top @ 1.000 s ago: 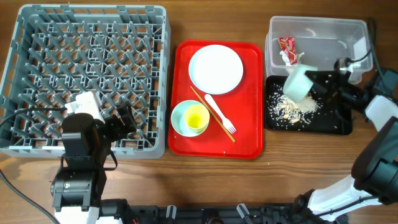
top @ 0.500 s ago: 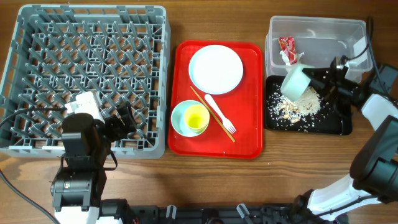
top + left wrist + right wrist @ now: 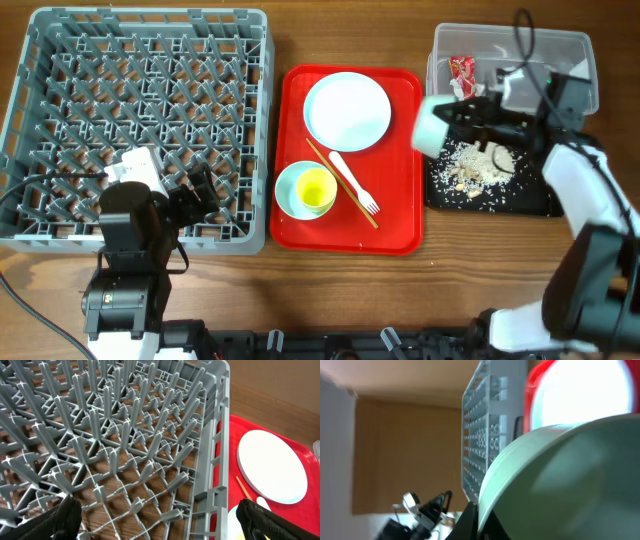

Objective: Sort waste into correct bins and load items into the dishwasher rack
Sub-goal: 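Tip the rice bowl over the black tray with the right gripper, then return the bowl to the red tray and grasp the yellow cup with right gripper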

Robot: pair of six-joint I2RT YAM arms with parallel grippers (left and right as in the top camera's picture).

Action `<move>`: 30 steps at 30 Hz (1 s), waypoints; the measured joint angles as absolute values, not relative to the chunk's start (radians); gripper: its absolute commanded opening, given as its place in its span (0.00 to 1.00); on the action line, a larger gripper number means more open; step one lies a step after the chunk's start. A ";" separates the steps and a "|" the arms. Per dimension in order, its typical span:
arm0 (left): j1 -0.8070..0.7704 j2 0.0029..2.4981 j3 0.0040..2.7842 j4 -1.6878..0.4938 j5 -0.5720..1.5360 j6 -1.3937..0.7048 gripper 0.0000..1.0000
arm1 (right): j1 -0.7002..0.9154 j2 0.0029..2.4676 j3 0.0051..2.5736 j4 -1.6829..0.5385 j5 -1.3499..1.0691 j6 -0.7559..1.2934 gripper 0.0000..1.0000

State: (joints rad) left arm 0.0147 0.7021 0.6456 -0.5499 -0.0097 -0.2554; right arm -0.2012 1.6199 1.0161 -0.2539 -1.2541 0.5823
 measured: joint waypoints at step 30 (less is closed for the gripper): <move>0.015 0.702 0.646 -0.550 -0.010 -0.255 1.00 | 0.503 2.175 1.757 -0.858 -0.268 0.068 0.21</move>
State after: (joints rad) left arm 0.0147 0.7025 0.6464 -0.5499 -0.0097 -0.2554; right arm 0.5026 2.1754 1.7565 -0.8581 -0.2676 0.0681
